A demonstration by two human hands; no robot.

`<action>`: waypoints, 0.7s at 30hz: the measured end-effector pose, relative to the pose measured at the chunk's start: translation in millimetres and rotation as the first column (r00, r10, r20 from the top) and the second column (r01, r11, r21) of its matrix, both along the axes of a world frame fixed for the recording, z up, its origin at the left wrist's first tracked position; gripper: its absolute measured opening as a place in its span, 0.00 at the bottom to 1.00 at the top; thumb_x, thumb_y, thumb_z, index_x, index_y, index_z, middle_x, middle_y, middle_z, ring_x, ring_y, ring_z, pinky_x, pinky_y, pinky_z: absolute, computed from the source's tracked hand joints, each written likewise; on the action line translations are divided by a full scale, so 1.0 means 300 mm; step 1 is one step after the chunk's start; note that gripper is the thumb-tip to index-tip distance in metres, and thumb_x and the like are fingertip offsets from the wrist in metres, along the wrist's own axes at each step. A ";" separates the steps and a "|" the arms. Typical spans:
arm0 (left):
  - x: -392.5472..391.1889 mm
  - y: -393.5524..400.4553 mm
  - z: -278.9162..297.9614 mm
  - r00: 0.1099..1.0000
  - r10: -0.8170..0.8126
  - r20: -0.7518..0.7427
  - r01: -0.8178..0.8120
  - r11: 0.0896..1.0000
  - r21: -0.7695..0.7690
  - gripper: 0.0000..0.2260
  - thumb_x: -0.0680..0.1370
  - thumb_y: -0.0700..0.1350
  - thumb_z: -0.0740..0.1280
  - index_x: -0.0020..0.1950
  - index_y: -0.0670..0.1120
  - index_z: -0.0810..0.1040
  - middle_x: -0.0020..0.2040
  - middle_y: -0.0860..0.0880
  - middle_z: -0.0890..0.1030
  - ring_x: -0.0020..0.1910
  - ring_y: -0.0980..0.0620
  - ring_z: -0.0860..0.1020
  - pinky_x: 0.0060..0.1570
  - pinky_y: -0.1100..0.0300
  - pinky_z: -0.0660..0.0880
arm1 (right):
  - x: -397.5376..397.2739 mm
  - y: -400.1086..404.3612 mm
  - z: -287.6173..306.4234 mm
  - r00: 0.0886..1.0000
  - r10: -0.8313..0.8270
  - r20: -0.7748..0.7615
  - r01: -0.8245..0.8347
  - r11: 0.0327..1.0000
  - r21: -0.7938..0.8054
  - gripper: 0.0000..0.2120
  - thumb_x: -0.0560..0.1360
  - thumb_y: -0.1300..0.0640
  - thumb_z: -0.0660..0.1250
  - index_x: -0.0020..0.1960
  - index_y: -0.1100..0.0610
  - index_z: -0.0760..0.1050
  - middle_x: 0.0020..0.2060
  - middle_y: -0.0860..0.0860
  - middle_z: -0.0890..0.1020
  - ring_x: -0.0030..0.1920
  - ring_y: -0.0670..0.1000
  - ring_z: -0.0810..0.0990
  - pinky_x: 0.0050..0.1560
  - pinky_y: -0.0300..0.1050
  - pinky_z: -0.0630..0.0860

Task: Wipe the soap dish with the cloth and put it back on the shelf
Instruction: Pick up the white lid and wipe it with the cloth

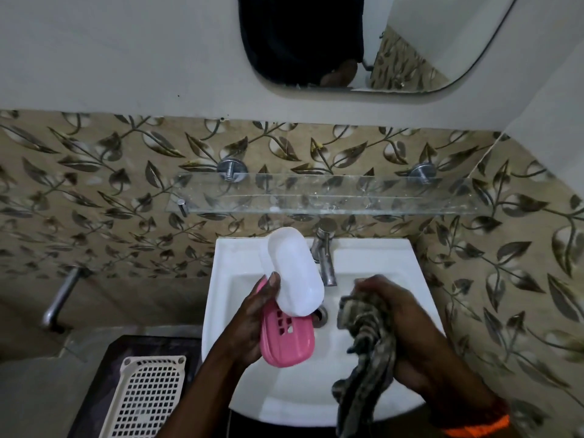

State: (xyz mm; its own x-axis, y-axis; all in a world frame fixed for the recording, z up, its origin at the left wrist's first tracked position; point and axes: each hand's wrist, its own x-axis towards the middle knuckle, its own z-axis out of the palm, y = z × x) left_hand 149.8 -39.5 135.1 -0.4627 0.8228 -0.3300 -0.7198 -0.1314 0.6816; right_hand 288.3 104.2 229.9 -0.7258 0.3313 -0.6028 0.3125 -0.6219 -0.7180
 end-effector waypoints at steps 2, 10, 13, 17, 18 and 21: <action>0.009 -0.007 0.000 0.995 -0.082 0.061 0.081 0.996 0.027 0.42 0.59 0.63 0.83 0.65 0.40 0.81 0.53 0.34 0.84 0.44 0.37 0.85 0.47 0.45 0.83 | -0.004 0.043 0.044 0.987 -0.107 -0.117 0.097 0.991 -0.092 0.12 0.68 0.55 0.64 0.39 0.64 0.80 0.35 0.60 0.79 0.30 0.56 0.77 0.35 0.47 0.76; 0.076 0.050 0.013 0.981 -0.195 0.014 0.195 0.976 -0.095 0.38 0.65 0.72 0.74 0.62 0.44 0.85 0.55 0.37 0.85 0.53 0.35 0.81 0.62 0.40 0.75 | -0.094 -0.044 -0.027 0.985 -0.021 -0.174 0.172 0.306 0.936 0.11 0.71 0.66 0.74 0.50 0.54 0.82 0.44 0.47 0.87 0.45 0.44 0.85 0.49 0.45 0.83; 0.093 0.058 0.024 0.991 -0.121 0.063 0.129 0.982 -0.137 0.30 0.72 0.69 0.67 0.58 0.45 0.87 0.56 0.38 0.85 0.55 0.37 0.82 0.60 0.42 0.78 | -0.113 -0.083 -0.051 0.978 0.071 -0.195 0.185 0.125 0.975 0.09 0.72 0.62 0.71 0.52 0.55 0.85 0.47 0.46 0.86 0.48 0.41 0.83 0.52 0.32 0.78; 0.055 0.036 0.034 0.984 -0.040 0.175 0.043 0.999 -0.013 0.33 0.70 0.70 0.71 0.57 0.42 0.86 0.54 0.37 0.85 0.53 0.39 0.83 0.61 0.44 0.76 | -0.075 -0.091 -0.049 0.915 0.403 0.022 -0.122 0.223 0.967 0.13 0.70 0.68 0.69 0.46 0.53 0.84 0.44 0.42 0.85 0.46 0.40 0.82 0.47 0.30 0.76; 0.047 0.035 0.038 0.983 -0.029 0.182 0.034 0.999 -0.025 0.34 0.71 0.70 0.68 0.56 0.41 0.86 0.54 0.38 0.85 0.52 0.40 0.83 0.62 0.44 0.76 | -0.064 -0.094 -0.057 0.890 0.452 0.058 -0.145 0.160 0.976 0.14 0.68 0.70 0.68 0.44 0.53 0.83 0.43 0.43 0.84 0.45 0.41 0.81 0.46 0.31 0.75; 0.031 0.036 0.060 0.978 -0.033 0.206 0.042 0.998 -0.038 0.31 0.73 0.67 0.65 0.55 0.41 0.87 0.50 0.40 0.87 0.47 0.43 0.86 0.55 0.49 0.80 | -0.061 -0.112 -0.086 0.901 0.433 0.031 -0.009 -0.054 0.998 0.13 0.67 0.71 0.69 0.45 0.56 0.82 0.44 0.49 0.83 0.45 0.50 0.80 0.46 0.43 0.78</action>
State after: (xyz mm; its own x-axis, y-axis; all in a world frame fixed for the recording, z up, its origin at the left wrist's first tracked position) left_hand 159.2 -28.6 153.0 -0.3510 0.8215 -0.4494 -0.8486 -0.0762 0.5235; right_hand 270.0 70.5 204.0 -0.9186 0.2097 0.3351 -0.0251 0.8151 -0.5788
